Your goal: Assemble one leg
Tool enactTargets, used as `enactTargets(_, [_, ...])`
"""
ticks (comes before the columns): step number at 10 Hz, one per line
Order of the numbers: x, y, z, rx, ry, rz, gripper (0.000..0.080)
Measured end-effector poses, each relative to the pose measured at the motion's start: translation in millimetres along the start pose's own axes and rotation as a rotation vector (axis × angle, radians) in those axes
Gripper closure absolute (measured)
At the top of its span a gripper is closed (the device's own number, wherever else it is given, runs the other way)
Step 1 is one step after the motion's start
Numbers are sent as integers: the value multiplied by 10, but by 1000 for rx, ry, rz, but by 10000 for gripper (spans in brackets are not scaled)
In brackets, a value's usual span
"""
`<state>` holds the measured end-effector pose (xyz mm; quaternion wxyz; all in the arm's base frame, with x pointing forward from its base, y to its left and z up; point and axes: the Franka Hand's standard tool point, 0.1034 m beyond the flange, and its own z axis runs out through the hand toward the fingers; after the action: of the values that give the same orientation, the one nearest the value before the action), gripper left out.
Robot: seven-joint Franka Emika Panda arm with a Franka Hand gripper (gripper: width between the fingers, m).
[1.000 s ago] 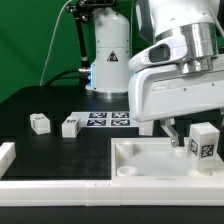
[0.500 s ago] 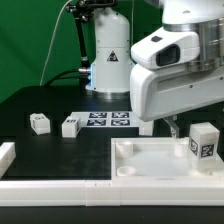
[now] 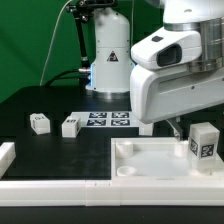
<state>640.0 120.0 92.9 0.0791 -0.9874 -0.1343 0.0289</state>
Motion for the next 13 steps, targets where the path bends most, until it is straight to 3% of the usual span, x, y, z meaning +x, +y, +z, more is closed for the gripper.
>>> enactTargets(2, [-1, 7, 0, 0, 0, 1, 506])
enactTargets(5, [-1, 10, 0, 0, 0, 37, 506])
enactTargets(7, [-10, 57, 6, 41, 18, 249, 506])
enactTargets(10, [5, 48, -18, 17, 41, 668, 506])
enactTargets(13, [25, 82, -16, 18, 61, 1072, 506])
